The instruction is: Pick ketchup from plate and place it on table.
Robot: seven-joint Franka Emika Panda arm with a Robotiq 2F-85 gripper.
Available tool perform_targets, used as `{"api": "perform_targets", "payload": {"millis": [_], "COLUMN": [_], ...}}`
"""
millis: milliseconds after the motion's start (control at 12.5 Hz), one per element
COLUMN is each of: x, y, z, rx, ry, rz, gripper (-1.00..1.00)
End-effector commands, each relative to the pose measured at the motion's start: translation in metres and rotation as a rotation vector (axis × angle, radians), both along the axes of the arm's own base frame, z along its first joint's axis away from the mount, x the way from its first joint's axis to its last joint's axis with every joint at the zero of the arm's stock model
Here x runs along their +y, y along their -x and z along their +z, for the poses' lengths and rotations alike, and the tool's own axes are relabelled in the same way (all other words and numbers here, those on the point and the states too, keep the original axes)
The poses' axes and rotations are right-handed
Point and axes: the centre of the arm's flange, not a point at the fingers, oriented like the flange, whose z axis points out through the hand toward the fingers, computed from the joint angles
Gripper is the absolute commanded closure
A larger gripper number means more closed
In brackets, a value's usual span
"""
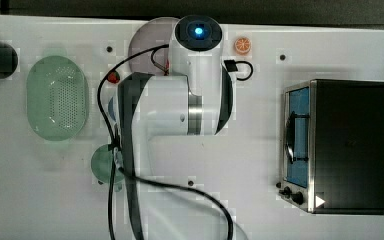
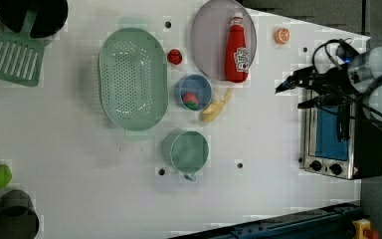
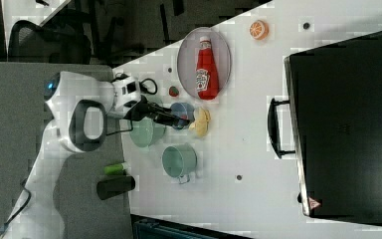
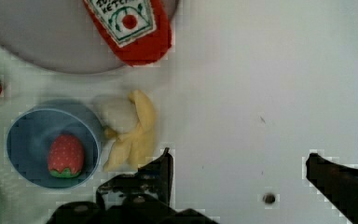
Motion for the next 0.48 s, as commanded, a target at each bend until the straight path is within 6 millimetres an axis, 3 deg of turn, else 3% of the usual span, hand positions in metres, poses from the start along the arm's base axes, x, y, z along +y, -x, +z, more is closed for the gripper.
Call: {"api": "perform_targets", "payload": {"millis": [80,480], "x": [0.012,0.035], "y": [-0.034,-0.079], "z": [0.014,-0.043], "rx": [-0.094,-0.196], "ry": [-0.043,0.004], "rz": [0.219,0.414], "gripper": [-1.00,-1.00]}}
